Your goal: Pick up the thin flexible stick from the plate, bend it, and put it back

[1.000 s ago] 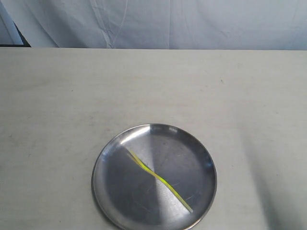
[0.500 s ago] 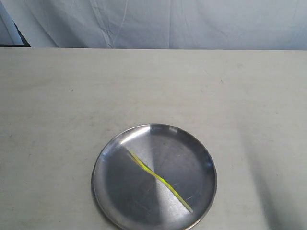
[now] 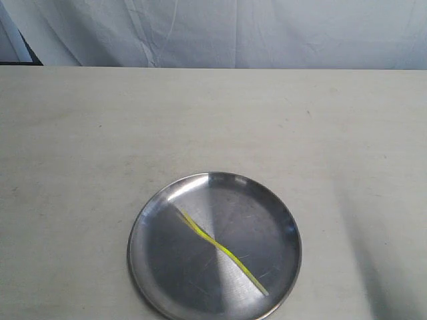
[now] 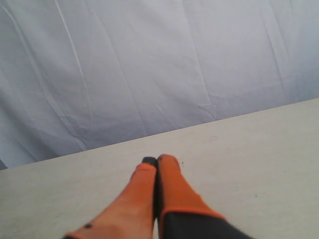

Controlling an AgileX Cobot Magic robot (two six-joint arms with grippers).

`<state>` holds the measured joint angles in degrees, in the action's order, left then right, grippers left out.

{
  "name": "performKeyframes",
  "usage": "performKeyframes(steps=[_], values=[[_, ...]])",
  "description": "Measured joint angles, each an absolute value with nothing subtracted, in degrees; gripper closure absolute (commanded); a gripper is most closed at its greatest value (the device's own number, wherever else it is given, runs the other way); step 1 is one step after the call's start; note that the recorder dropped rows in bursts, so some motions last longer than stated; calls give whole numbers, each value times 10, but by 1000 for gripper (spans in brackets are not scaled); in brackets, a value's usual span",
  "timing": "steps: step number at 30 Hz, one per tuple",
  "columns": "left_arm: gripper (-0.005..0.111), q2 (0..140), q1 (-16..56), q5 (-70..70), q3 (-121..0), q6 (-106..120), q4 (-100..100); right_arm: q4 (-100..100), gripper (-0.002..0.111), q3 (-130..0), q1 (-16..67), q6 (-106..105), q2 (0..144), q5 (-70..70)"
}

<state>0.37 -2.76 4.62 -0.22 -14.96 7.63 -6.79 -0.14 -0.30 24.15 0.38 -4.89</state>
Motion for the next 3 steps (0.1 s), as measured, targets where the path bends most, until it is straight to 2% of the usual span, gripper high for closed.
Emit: performKeyframes(steps=[3], values=[[107, 4, -28, 46, -2, -150, 76, -68, 108, -1, -3, 242, 4, -49]])
